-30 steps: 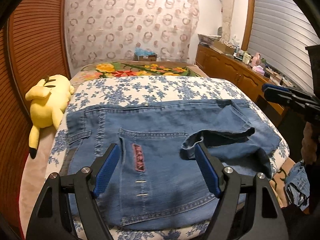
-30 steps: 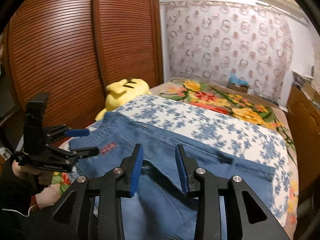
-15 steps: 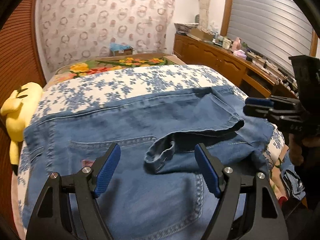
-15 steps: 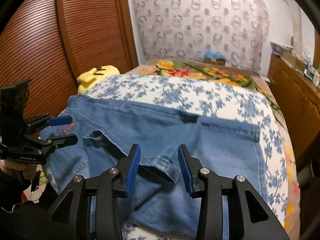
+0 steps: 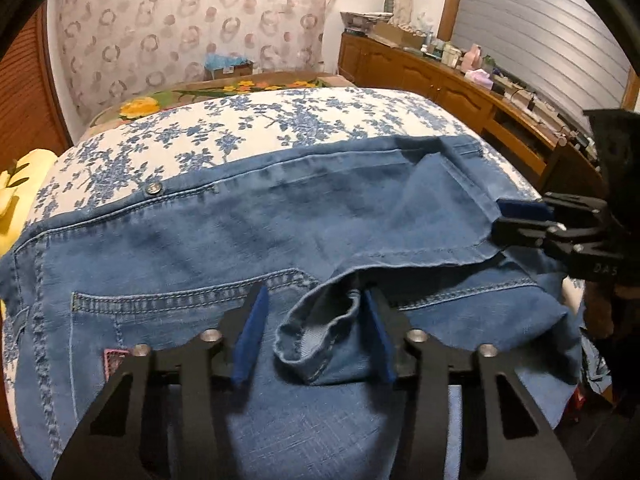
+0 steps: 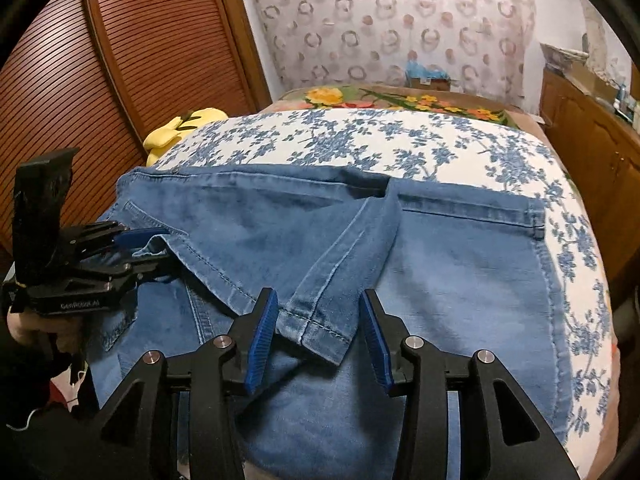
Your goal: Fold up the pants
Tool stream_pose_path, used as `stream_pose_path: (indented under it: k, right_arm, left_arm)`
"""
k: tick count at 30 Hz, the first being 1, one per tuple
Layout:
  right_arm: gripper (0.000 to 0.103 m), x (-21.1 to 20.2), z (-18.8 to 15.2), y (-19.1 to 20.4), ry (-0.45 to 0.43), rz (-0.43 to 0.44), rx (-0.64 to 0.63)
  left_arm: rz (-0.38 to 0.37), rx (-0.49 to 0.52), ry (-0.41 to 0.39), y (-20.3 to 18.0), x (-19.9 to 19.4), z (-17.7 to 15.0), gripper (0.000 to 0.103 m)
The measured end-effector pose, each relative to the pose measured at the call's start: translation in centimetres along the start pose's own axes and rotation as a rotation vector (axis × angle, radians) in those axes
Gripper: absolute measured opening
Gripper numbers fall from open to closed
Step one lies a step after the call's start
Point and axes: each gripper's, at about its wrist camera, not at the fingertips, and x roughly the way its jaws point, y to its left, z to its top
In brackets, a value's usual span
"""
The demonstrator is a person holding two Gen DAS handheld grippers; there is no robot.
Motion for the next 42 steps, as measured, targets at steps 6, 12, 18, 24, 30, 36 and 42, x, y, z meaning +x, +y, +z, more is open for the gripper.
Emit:
stream_pose_path:
  k: [6,12,18,24,30,36,42]
  right_arm:
    - [0.016,-0.6,-0.1,0.9,-0.019,0.028,-0.031]
    - [0.007,-3.9,1.2,1.3,-0.114,0.058,-0.059]
    - [0.006,-7.0,3.4,2.9,-0.203,0.099,-0.115]
    - [0.006,-8.2,5.6,5.8,-0.273,0.161,-0.178]
    - [0.006,-7.9,7.6,9.2,-0.302,0.202,-0.26]
    - [0.006,-5.1,9.4,11.1,-0.282,0.235,-0.298]
    - [0.006,-2.7,11.2,12.5,-0.256,0.265,-0.341]
  left_arm:
    - [-0.042,0.035,-0.029,-1.1,-1.2,-0.2,0.011]
    - [-0.057,0.048,-0.134,-1.8,-6.2,0.1,0.009]
    - [-0.036,0.052,-0.225,-1.1,-11.4,0.4,0.009]
    - [-0.009,0.039,-0.297,0.2,-15.5,0.0,0.009]
    - [0.033,-0.004,-0.343,2.7,-18.2,-1.0,0.009]
    - [0.061,-0.053,-0.34,4.9,-18.8,-2.7,0.009]
    - [0.085,-0.109,-0.325,6.9,-18.4,-4.4,0.009]
